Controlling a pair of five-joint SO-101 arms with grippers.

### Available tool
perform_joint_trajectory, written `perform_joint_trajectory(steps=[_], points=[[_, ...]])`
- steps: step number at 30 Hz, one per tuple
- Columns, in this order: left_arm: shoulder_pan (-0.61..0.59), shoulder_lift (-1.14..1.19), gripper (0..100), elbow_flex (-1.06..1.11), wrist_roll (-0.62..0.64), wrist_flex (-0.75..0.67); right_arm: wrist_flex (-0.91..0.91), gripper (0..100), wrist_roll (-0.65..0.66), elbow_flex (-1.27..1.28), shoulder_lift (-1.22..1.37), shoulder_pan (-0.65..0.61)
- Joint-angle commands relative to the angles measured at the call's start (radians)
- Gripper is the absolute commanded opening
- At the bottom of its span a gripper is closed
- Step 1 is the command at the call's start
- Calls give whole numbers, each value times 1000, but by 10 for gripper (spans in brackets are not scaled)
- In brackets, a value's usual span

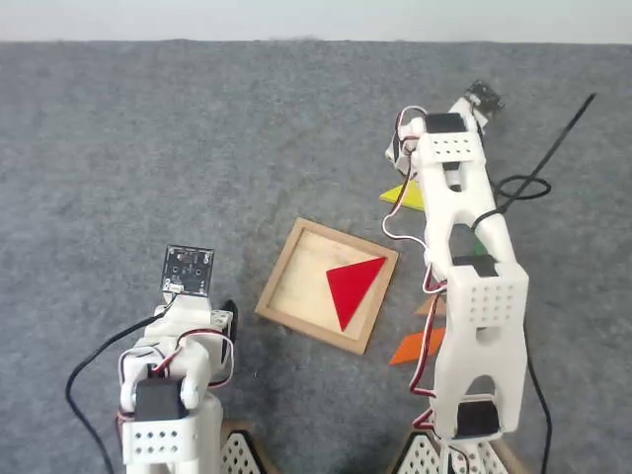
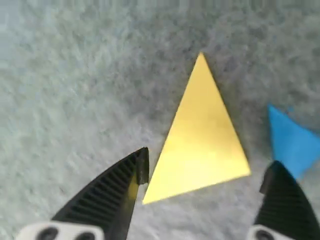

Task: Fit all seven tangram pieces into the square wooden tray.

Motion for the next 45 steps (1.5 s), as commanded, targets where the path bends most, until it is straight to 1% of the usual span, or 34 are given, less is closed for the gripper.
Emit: perform_joint_trajectory(steps=[1,7,10,12,16,18,21,25,29,33,38,41,43,44,45], points=[[2,-28,153,-8,-6,9,-70,370,-14,-58,28,1],[2,-28,153,-8,-6,9,-96,369,17,-58,113,1],[2,-28,153,-8,-6,9,-88,362,15,-58,151,21],[2,-28,153,-8,-6,9,-82,318,15,-58,163,33],[2,-28,153,-8,-6,9,-30,149,14,-58,165,65],[2,-28,153,-8,-6,9,5,105,17,-58,165,74],[2,-28,153,-8,-6,9,70,131,14,-58,165,82],[2,-28,153,-8,-6,9,183,140,25,-71,160,88],[2,-28,153,-8,-6,9,389,144,135,-155,117,88],[2,-28,153,-8,-6,9,576,143,166,-267,93,88],[2,-28,153,-8,-6,9,590,140,288,-307,56,104],[2,-28,153,-8,-6,9,591,139,430,-310,33,107],[2,-28,153,-8,-6,9,595,114,537,-310,30,102],[2,-28,153,-8,-6,9,595,97,566,-301,25,107],[2,-28,153,-8,-6,9,595,85,568,-293,21,110]])
